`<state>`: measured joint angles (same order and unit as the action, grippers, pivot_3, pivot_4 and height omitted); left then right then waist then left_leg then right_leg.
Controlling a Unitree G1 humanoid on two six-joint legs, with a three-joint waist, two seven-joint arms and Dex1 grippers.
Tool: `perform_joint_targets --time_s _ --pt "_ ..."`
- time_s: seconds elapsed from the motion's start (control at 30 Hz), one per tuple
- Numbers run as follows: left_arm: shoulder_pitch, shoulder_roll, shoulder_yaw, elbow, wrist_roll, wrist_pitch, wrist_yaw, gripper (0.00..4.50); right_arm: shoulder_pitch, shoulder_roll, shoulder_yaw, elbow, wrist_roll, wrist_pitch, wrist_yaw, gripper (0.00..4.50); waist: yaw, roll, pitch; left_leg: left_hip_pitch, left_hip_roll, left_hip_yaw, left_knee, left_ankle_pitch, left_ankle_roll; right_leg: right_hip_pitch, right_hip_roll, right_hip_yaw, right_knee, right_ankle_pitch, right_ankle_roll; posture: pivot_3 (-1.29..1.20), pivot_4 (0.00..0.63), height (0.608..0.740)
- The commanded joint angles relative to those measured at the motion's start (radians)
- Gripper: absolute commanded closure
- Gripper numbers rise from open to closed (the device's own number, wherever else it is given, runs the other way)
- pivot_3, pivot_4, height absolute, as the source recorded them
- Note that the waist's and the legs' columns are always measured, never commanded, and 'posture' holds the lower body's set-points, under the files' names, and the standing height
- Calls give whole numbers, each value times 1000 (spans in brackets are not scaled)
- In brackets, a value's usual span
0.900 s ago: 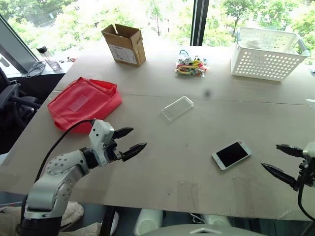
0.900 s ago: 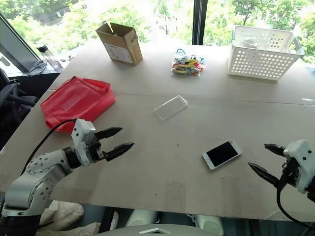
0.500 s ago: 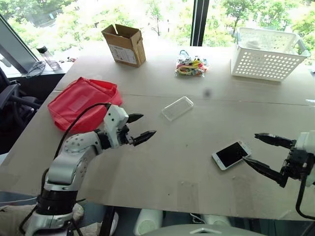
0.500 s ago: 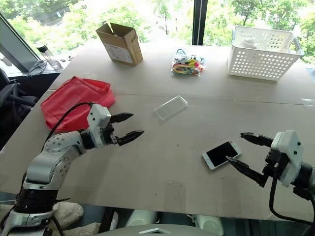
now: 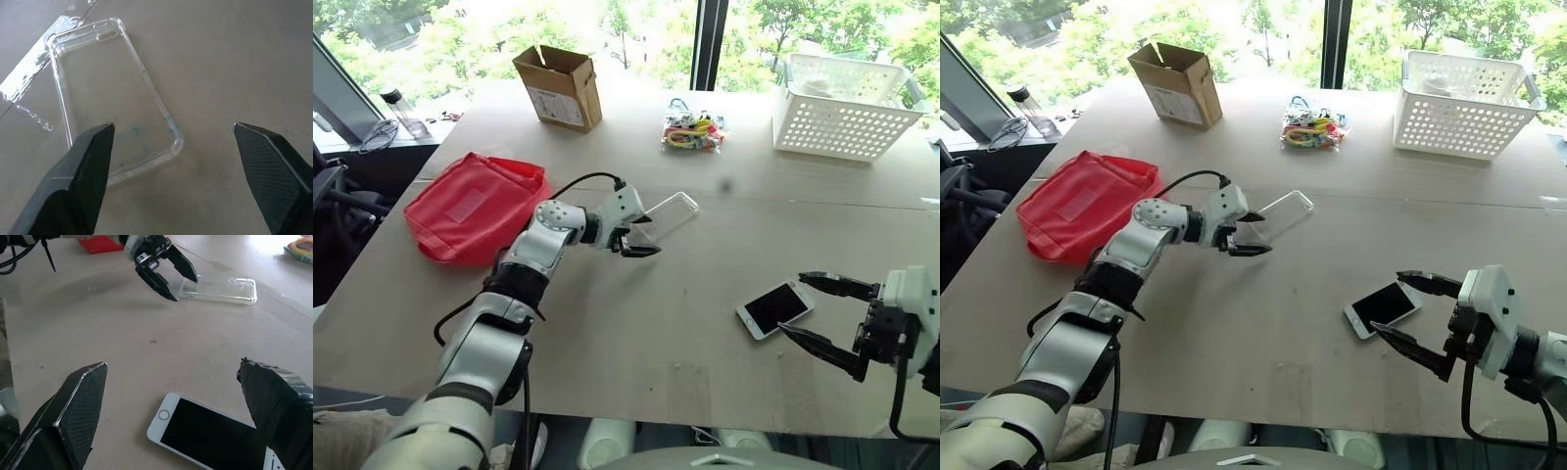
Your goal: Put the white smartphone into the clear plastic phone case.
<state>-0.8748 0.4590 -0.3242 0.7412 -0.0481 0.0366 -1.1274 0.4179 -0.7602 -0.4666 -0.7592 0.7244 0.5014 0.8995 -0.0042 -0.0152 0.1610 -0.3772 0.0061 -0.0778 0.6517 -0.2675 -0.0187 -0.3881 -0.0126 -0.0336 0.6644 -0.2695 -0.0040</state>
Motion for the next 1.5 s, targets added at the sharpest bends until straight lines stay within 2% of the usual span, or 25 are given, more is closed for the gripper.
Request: perform_joint_targets --time_s 0.03,0.13,0.17,0.23,0.3,0.4,0.5,0.6,0.63,0.7,0.73,0.8,0.83,0.9,0.93,1.0,1.07,1.13,1.33,1.5 --pt "-63 -13 -7 158 58 -76 -37 2672 23 18 1 -55 -12 -27 -25 0 -5 0 0 0 0 0 0 0 1 0 0 0 0 0 0 0 150 740" --pt "-73 -27 21 197 55 -35 -41 4053 43 31 14 -67 -30 -36 -38 0 -8 0 0 0 0 1 0 -1 2 0 -1 1 1 0 1 0 150 740" --pt "-67 -31 38 174 36 22 -50 4370 47 35 19 -70 -34 -38 -43 0 -8 0 0 0 0 1 0 -1 2 1 -1 1 1 1 1 0 150 740" --pt "-50 -34 73 95 -6 163 -55 4462 50 39 26 -74 -41 -41 -50 0 -10 0 0 1 -1 1 2 -1 2 1 -2 1 2 -1 6 0 150 740" --pt "-4 -25 116 -115 -81 456 -33 4462 54 42 36 -75 -50 -46 -56 0 -13 0 0 2 0 2 2 -1 2 1 -2 2 3 -1 6 0 150 740" --pt "81 -22 196 -453 -184 877 78 4462 59 44 48 -75 -59 -54 -60 0 -15 0 0 2 2 2 2 -1 2 0 -2 3 5 -2 7 0 150 740" --pt "157 -66 316 -728 -269 1202 218 4462 56 42 64 -74 -63 -60 -58 0 -10 0 0 0 2 1 3 -1 1 -3 -4 3 7 -2 7 0 150 740" --pt "203 -116 397 -882 -290 1361 345 4462 47 36 78 -71 -64 -63 -52 0 -5 0 0 0 1 1 4 -1 1 -3 -6 3 9 -3 8 0 150 740" --pt "240 -99 352 -930 -275 1320 364 4462 40 33 83 -67 -63 -63 -49 0 -5 0 0 0 1 1 4 -1 1 -3 -6 3 9 -3 9 0 150 740" --pt "300 -141 298 -971 -266 1258 412 4462 18 29 103 -55 -66 -65 -46 0 -5 0 0 1 0 2 4 -1 1 -3 -6 5 11 -4 9 0 150 740" --pt "319 -175 283 -968 -261 1223 440 3958 10 28 112 -51 -71 -67 -46 0 -5 0 0 2 0 2 4 -1 1 -3 -6 7 12 -4 9 0 150 740" --pt "327 -246 318 -963 -305 1204 455 3514 -7 30 121 -52 -71 -65 -57 0 -4 -1 0 3 0 2 4 -1 1 -3 -6 7 12 -4 9 0 150 740" --pt "326 -246 319 -970 -323 1180 438 3276 -12 30 118 -56 -65 -60 -63 0 2 -1 0 3 0 2 4 -1 1 -3 -7 7 12 -4 9 0 150 740" --pt "333 -167 271 -990 -321 1045 339 2410 -15 30 109 -64 -56 -52 -71 0 7 -3 1 1 -1 3 6 -1 1 -3 -6 5 12 -3 9 0 150 740" --pt "338 -98 232 -999 -309 935 238 1829 -13 31 106 -66 -56 -51 -72 0 6 -2 1 1 0 4 6 -1 1 -3 -6 6 12 -3 8 0 150 740" --pt "332 37 175 -962 -308 754 17 1469 -3 37 112 -68 -67 -56 -79 0 -6 -2 1 2 0 7 4 -1 1 -4 -5 7 13 -2 5 0 150 740" --pt "297 103 132 -861 -277 611 -75 1469 2 42 123 -71 -74 -61 -88 0 -5 -1 1 3 0 10 1 1 -3 -5 -5 10 13 -2 5 0 150 740" --pt "236 119 101 -704 -224 462 -124 1469 -2 49 136 -79 -77 -59 -104 0 7 -2 0 5 0 12 2 -1 1 -4 -5 11 13 -2 5 0 150 740" --pt "97 118 41 -334 -122 154 -267 1469 24 61 138 -104 -79 -60 -130 0 16 -2 1 5 -2 15 3 -3 5 -4 -5 14 12 -2 6 0 150 740" --pt "47 84 -9 -178 -53 -10 -334 1469 35 68 147 -120 -84 -60 -155 0 15 -2 1 1 -2 17 4 -4 7 -8 -5 15 11 -2 7 0 150 740"
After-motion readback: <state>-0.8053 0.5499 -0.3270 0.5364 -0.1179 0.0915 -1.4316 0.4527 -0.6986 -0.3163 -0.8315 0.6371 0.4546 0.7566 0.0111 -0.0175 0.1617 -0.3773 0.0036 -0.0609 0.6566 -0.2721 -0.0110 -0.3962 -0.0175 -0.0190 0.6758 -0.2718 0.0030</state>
